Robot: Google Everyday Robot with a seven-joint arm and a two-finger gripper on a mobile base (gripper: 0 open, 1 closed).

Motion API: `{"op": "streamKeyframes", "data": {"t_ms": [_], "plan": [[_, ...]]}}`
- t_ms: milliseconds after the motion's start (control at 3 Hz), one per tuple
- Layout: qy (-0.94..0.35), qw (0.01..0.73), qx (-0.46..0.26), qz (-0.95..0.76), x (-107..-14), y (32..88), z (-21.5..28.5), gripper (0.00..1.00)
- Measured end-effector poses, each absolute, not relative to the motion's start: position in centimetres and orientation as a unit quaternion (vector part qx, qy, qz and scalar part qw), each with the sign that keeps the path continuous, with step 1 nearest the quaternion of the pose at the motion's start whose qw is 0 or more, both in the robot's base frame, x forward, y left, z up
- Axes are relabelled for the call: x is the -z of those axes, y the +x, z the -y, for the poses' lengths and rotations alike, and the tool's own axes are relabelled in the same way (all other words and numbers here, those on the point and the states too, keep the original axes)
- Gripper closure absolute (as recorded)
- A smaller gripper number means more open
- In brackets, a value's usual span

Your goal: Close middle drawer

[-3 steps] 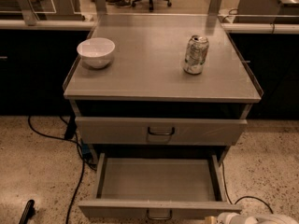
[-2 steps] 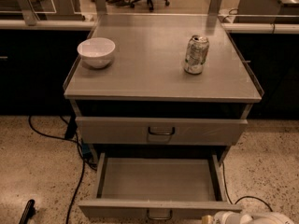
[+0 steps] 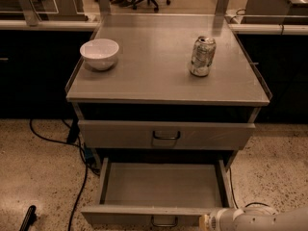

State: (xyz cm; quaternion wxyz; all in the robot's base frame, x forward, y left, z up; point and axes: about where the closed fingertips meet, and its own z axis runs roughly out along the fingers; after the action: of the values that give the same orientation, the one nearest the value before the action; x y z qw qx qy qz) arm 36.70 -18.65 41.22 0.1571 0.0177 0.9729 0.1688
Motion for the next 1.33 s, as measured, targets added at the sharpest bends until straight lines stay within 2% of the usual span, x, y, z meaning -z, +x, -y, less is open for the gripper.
{"op": "streamKeyframes", "data": {"t_ms": [1333], "plan": [[-0.074,0.185,-0.173,-0.965,-41.6,40.6,17.1,1.00]]}}
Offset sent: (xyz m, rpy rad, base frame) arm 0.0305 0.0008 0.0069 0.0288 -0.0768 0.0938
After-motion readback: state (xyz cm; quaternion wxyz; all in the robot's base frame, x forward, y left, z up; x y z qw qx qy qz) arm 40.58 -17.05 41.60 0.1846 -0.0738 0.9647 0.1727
